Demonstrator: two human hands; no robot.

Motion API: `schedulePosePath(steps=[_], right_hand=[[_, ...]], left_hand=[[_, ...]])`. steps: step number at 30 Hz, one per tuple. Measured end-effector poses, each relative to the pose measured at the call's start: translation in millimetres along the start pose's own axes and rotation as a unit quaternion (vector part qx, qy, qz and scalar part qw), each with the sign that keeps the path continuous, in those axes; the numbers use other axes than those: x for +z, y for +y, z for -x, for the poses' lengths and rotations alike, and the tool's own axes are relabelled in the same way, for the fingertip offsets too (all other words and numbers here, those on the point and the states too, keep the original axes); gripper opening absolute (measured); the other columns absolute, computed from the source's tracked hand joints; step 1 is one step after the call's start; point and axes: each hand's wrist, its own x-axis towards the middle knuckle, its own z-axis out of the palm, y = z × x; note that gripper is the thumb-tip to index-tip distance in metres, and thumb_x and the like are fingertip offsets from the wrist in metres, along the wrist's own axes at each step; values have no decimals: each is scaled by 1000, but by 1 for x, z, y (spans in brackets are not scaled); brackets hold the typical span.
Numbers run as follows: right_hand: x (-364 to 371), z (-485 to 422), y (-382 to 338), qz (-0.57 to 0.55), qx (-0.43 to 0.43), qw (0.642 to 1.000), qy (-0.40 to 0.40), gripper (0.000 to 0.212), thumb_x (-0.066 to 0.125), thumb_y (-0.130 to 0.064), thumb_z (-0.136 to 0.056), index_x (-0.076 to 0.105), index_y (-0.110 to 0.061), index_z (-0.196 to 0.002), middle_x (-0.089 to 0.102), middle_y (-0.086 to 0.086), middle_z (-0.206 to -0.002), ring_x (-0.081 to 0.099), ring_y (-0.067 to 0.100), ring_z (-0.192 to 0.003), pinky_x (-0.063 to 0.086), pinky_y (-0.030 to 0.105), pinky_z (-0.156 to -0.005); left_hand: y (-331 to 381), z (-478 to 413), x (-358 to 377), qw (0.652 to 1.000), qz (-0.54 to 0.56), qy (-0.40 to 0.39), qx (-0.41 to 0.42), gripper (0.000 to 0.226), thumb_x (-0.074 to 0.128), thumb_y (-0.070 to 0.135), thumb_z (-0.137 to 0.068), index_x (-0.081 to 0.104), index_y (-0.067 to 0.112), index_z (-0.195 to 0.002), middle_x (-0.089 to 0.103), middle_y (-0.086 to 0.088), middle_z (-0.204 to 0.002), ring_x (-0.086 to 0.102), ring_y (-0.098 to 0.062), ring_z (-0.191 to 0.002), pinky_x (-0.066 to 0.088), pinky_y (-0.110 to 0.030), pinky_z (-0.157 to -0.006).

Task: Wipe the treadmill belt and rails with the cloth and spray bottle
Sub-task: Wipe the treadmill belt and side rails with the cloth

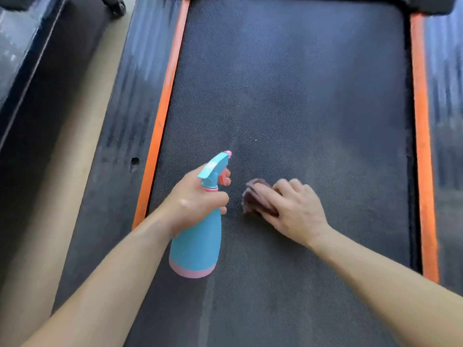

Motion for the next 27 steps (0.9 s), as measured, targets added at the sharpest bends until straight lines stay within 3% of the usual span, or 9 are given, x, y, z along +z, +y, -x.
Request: schedulePosePath(steps=[3,5,10,13,16,18,21,24,27], right_hand=[[-8,-42,50,15,210,977,37,49,55,-60,-91,62,-31,-129,57,9,-96,55,36,-82,52,44,-62],[-10,-40,59,27,253,966,39,52,51,-60,-92,61,-28,-131,57,11,-97,55,37,-84,50,44,-64],[-12,45,-14,12,62,998,-12,61,73,-54,-78,61,-29,-133,55,6,-95,51,32,-80,43,43,-64],[-13,53,-5,-3,-49,998,-36,60,71,-57,-79,58,-33,-133,56,3,-95,52,30,-80,44,41,-64],[-15,8,48,14,106,994,12,47,54,-61,-89,58,-37,-129,55,7,-94,54,34,-80,49,41,-62],[-19,-19,88,22,228,973,37,55,43,-65,-90,59,-32,-130,56,11,-98,55,36,-85,49,43,-66],[-19,-24,96,42,264,963,39,60,41,-65,-92,60,-26,-133,56,13,-101,55,37,-87,48,45,-69],[-21,18,50,36,210,977,23,51,51,-58,-92,59,-27,-131,55,10,-97,53,34,-82,45,43,-66],[-20,78,5,3,14,1000,-10,57,65,-55,-84,59,-27,-134,57,6,-95,52,32,-78,44,42,-64]], left_hand=[[4,-6,9,1000,-2,-7,-1,50,63,19,-63,70,31,-112,72,5,-118,78,-21,-82,64,-44,-86],[8,-7,15,1000,-15,-17,-2,58,63,18,-63,68,33,-119,72,5,-116,78,-18,-80,63,-49,-89],[17,-5,23,999,-26,-20,-6,59,63,20,-62,68,35,-118,73,7,-114,77,-22,-77,63,-45,-88],[16,-3,31,1000,-17,-20,-12,60,63,17,-63,69,30,-121,73,3,-116,75,-18,-73,64,-44,-87],[15,-2,37,999,-23,-31,-22,58,65,14,-70,68,37,-122,72,4,-117,78,-20,-74,63,-36,-83],[13,-2,40,998,-34,-41,-29,58,63,17,-66,67,31,-123,72,3,-118,78,-19,-75,62,-42,-86],[13,-2,41,998,-45,-46,-27,49,65,14,-68,68,26,-116,72,3,-120,77,-18,-74,64,-37,-80],[18,0,42,998,-38,-43,-19,56,64,17,-68,67,37,-120,72,3,-120,77,-17,-72,60,-36,-81],[22,0,48,998,-30,-54,-7,67,65,14,-71,63,54,-125,70,7,-120,77,-18,-74,59,-35,-83]])
